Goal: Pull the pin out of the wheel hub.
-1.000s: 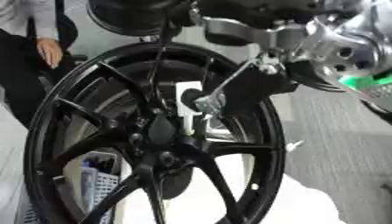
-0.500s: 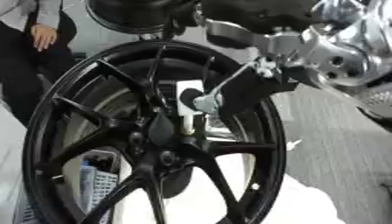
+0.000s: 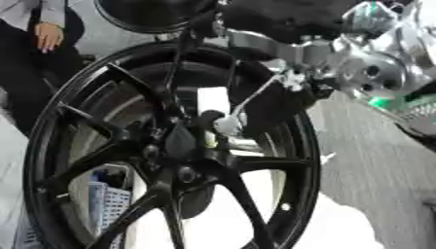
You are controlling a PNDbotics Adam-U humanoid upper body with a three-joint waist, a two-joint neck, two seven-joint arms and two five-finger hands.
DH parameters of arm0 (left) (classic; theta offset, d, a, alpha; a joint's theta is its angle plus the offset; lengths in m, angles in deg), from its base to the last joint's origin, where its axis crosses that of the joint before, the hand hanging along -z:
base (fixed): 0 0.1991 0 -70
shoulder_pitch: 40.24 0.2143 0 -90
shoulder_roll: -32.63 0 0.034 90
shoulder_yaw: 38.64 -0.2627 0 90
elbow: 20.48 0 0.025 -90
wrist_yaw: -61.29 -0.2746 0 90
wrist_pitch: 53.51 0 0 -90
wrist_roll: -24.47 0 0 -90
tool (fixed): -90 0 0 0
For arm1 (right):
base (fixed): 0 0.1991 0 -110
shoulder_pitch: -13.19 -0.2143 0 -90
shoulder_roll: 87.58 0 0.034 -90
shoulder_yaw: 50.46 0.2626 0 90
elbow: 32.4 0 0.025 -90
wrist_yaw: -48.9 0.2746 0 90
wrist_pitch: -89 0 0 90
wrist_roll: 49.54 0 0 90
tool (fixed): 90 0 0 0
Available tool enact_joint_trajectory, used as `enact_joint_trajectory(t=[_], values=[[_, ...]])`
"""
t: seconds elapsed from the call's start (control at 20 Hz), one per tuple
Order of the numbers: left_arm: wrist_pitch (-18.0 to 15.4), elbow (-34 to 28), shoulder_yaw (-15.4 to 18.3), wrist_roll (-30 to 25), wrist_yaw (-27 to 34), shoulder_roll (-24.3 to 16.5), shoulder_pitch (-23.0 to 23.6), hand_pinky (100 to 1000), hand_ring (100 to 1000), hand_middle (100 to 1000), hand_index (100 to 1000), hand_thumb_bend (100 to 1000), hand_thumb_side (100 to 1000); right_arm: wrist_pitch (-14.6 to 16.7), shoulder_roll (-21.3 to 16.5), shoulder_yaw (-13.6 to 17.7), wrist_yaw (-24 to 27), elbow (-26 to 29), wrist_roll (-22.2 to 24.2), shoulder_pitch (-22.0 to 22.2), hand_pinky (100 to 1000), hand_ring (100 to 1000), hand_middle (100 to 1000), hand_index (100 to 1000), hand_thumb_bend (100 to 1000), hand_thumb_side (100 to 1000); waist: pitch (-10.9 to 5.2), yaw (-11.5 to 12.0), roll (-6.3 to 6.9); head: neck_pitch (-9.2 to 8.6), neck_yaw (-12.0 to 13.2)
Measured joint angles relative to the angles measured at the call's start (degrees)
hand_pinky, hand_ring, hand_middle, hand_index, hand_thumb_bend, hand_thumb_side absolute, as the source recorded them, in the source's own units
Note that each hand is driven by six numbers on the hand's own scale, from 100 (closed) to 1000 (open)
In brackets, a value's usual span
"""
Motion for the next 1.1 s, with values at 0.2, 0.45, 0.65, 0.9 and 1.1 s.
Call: enact_joint_trajectory(t=[0.2, 0.45, 0.65, 0.9, 1.1], values=[[0.0, 0.0, 0.0, 0.0, -0.12, 0.01, -0.06, 871, 757, 593, 747, 100, 549, -0.09, 0.04, 0.0, 0.0, -0.76, -0.09, 0.5, 884, 824, 757, 841, 389, 346, 0.61, 0.14, 0.0, -0.01, -0.05], [-0.02, 0.0, 0.0, 0.0, -0.28, 0.01, -0.44, 872, 757, 593, 747, 100, 548, -0.71, 0.05, 0.0, 0.0, -1.69, -0.71, 1.01, 882, 823, 753, 841, 386, 343, 1.45, 0.21, 0.04, -0.02, -0.16], [-0.05, 0.0, 0.0, -0.01, -0.45, 0.01, -0.62, 872, 757, 594, 748, 100, 550, -1.07, 0.06, -0.03, 0.23, -2.46, -1.07, 1.5, 878, 821, 750, 841, 385, 341, 2.06, 0.26, 0.25, -0.02, -0.2], [-0.07, 0.0, -0.01, -0.02, -0.5, 0.02, -0.86, 873, 758, 594, 748, 100, 551, -1.39, 0.09, -0.34, 1.35, -3.14, -1.39, 1.96, 875, 818, 745, 844, 396, 322, 2.73, 0.39, 0.3, -0.02, -0.24], [-0.06, 0.0, -0.01, -0.03, -0.52, 0.05, -1.06, 874, 758, 595, 748, 100, 554, -1.59, 0.29, -0.36, 2.44, -3.43, -1.59, 1.96, 873, 815, 740, 843, 399, 315, 3.09, 0.42, 0.3, -0.02, -0.24]])
